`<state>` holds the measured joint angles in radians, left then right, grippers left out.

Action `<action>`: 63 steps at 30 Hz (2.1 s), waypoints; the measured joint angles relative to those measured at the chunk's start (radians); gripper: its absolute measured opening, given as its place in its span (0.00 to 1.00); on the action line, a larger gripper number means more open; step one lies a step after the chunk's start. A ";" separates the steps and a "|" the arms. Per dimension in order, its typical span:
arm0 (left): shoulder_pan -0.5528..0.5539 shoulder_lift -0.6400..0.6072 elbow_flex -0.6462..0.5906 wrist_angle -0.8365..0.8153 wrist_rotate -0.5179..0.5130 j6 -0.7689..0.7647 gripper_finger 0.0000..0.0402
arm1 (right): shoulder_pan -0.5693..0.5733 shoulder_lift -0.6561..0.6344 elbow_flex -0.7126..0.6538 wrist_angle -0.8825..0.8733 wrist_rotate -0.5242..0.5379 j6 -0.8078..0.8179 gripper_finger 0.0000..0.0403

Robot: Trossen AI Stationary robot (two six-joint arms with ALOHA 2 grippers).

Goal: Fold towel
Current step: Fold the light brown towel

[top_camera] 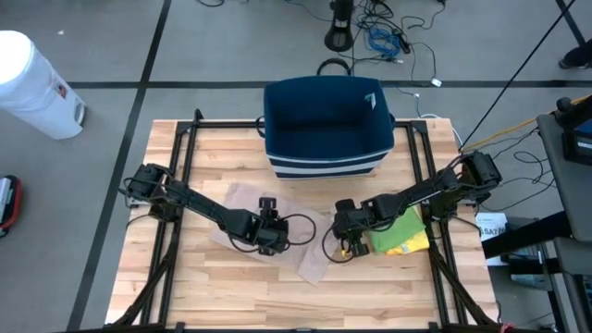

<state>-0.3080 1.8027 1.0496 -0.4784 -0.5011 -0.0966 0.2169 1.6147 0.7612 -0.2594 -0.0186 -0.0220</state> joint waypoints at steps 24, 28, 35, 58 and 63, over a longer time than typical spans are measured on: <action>-0.021 0.000 0.000 0.015 0.042 0.020 0.43 | -0.156 0.264 0.428 0.064 0.011 -0.377 0.02; -0.034 0.000 0.000 0.012 0.042 0.020 0.43 | -0.178 0.304 0.475 0.035 0.012 -0.383 0.03; -0.047 -0.001 0.000 -0.015 0.041 0.024 0.43 | -0.196 0.304 0.476 0.033 0.014 -0.414 0.10; -0.065 -0.079 0.000 -0.089 -0.012 0.001 0.43 | -0.232 0.167 0.455 -0.214 -0.058 -0.285 0.51; -0.099 -0.083 0.000 0.038 0.133 0.075 0.43 | -0.209 0.170 0.362 -0.122 -0.115 -0.249 0.48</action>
<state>-0.4068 1.7197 1.0500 -0.4400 -0.3679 -0.0214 0.0075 1.7847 1.1235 -0.3818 -0.1336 -0.2710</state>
